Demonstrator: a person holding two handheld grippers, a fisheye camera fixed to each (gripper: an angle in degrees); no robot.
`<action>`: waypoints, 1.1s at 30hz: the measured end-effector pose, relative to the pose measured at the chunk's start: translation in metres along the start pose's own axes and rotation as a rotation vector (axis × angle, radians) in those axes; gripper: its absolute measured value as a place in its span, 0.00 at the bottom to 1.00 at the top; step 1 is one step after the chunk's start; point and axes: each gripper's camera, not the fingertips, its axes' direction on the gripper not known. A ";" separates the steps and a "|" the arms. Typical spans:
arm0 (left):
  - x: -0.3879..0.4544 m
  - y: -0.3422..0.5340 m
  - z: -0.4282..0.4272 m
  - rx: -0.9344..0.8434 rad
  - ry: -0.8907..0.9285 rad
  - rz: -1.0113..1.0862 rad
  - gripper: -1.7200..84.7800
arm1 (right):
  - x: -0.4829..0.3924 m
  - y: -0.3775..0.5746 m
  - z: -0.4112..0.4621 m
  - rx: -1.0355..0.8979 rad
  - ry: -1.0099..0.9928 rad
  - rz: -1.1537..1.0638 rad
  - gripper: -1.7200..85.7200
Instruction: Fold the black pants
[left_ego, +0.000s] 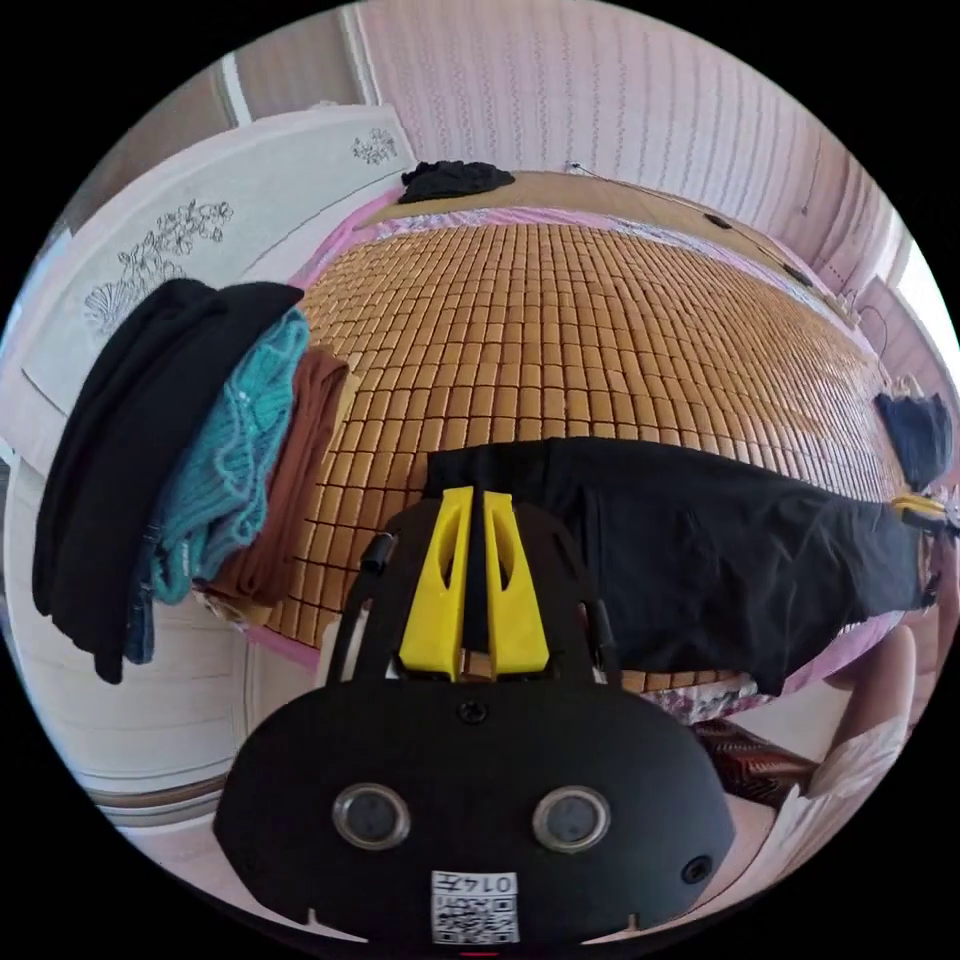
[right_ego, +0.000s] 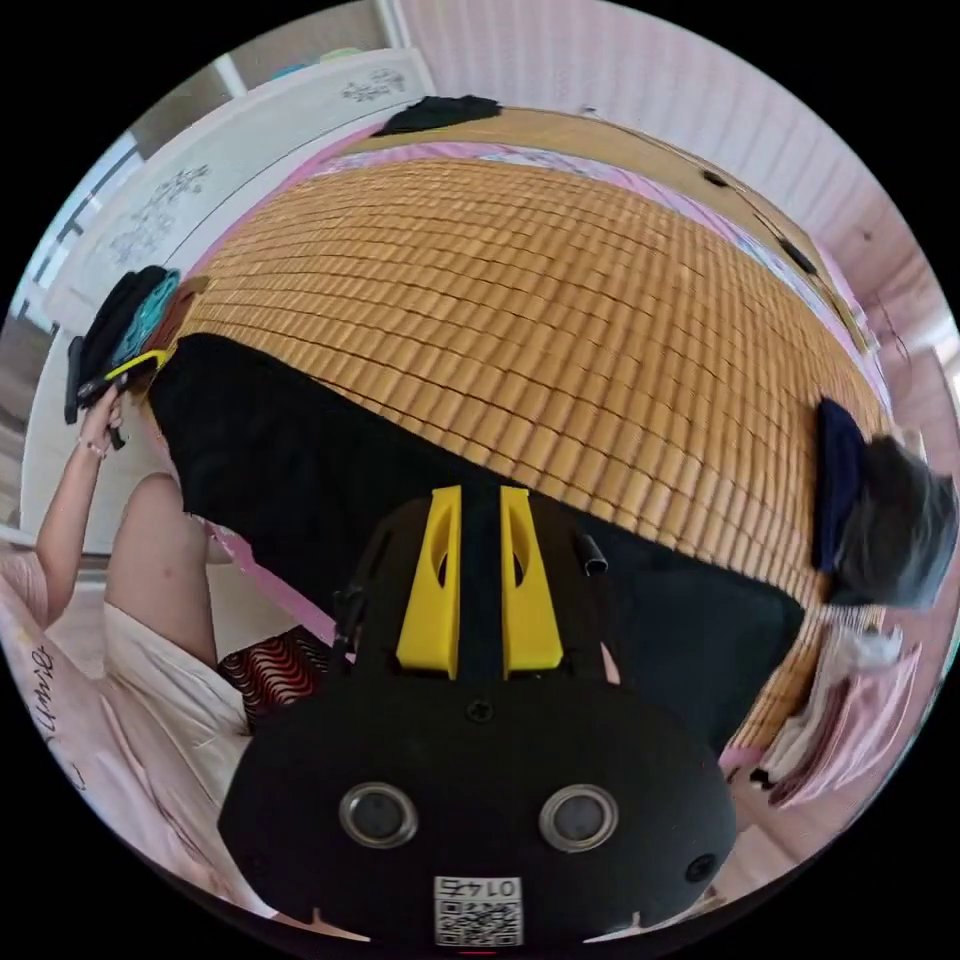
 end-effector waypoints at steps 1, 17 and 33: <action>0.020 0.006 -0.009 0.009 -0.020 0.088 0.02 | 0.029 0.029 -0.002 -0.015 0.057 0.119 0.05; 0.301 0.048 -0.014 0.002 0.547 0.600 0.01 | 0.152 0.122 0.017 -0.247 0.332 0.515 0.01; 0.350 0.081 0.008 0.111 0.558 0.696 0.01 | -0.121 -0.090 0.084 -0.277 0.076 -0.445 0.01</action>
